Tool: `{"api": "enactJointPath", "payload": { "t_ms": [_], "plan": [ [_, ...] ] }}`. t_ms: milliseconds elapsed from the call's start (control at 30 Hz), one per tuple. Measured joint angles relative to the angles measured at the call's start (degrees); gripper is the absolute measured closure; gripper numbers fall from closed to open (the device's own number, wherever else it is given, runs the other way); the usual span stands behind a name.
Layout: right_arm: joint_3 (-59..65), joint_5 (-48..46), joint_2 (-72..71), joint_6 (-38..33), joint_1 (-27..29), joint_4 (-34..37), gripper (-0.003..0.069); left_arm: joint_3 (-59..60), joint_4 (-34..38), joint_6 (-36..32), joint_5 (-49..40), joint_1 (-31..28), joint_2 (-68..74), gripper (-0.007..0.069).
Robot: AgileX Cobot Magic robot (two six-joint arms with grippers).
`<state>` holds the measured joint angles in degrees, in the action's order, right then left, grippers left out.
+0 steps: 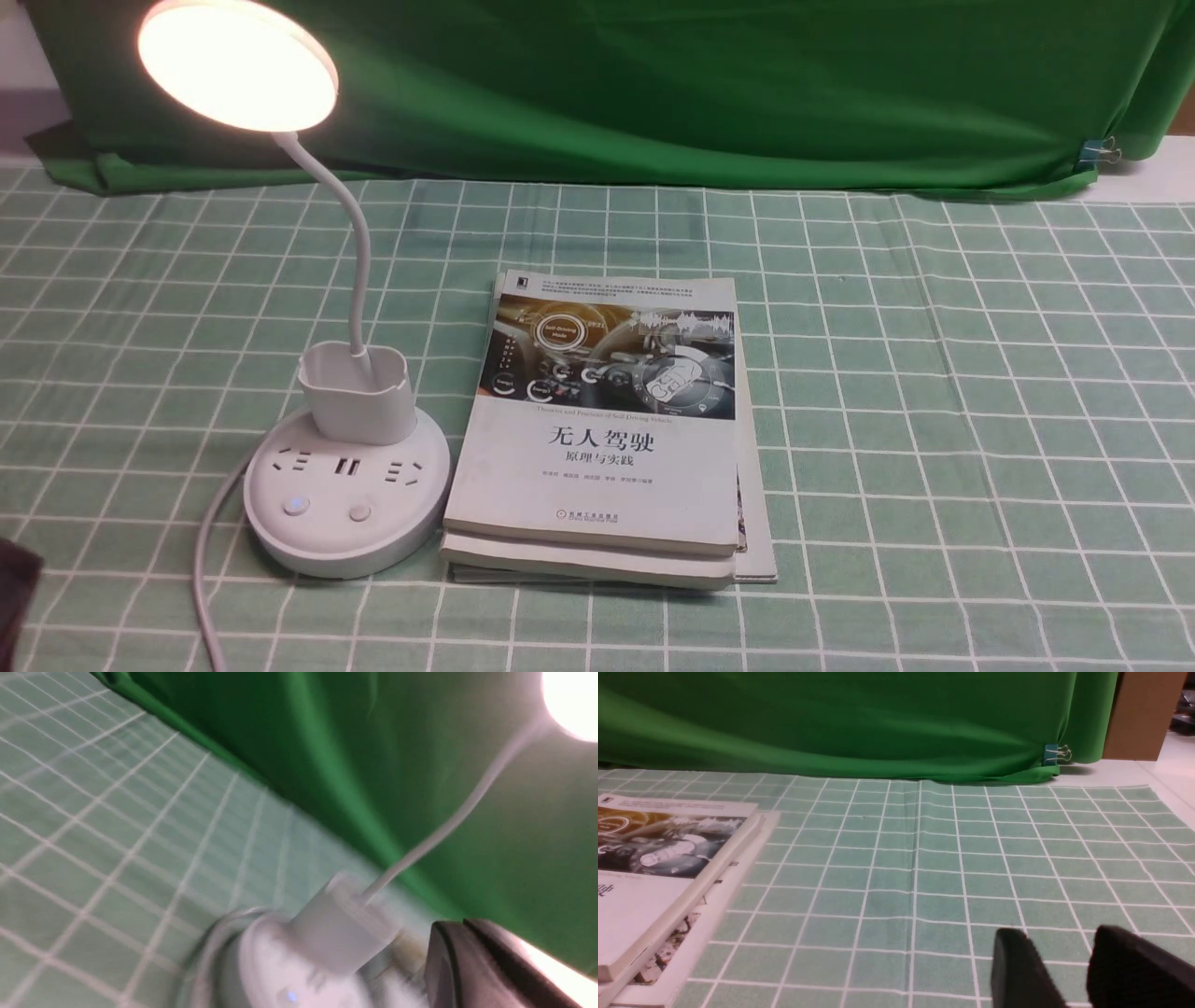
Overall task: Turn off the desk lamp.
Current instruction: Use the left arm to press the button switch on the lamp holder
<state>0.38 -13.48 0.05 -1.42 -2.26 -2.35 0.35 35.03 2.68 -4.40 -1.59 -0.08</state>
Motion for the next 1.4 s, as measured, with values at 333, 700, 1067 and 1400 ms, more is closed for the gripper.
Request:
{"api": "enactJointPath", "payload": {
  "t_ms": [333, 700, 1067, 1400],
  "plan": [
    [0.00, 0.00, 0.00, 0.00, 0.00, 0.00, 0.0417, -5.59, 2.12, 0.72, -3.50, 0.42, 2.46, 0.0624],
    [0.00, 0.00, 0.00, 0.00, 0.00, 0.00, 0.0417, -36.49, -13.22, -11.89, -45.55, 0.48, 43.00, 0.0624],
    [0.00, 0.00, 0.00, 0.00, 0.00, 0.00, 0.0417, -48.48, -18.46, -11.52, -49.17, 13.35, 72.19, 0.0624],
    [0.00, 0.00, 0.00, 0.00, 0.00, 0.00, 0.0417, -60.75, -25.11, -8.30, -50.99, 15.81, 89.67, 0.0624]
  ]
}}
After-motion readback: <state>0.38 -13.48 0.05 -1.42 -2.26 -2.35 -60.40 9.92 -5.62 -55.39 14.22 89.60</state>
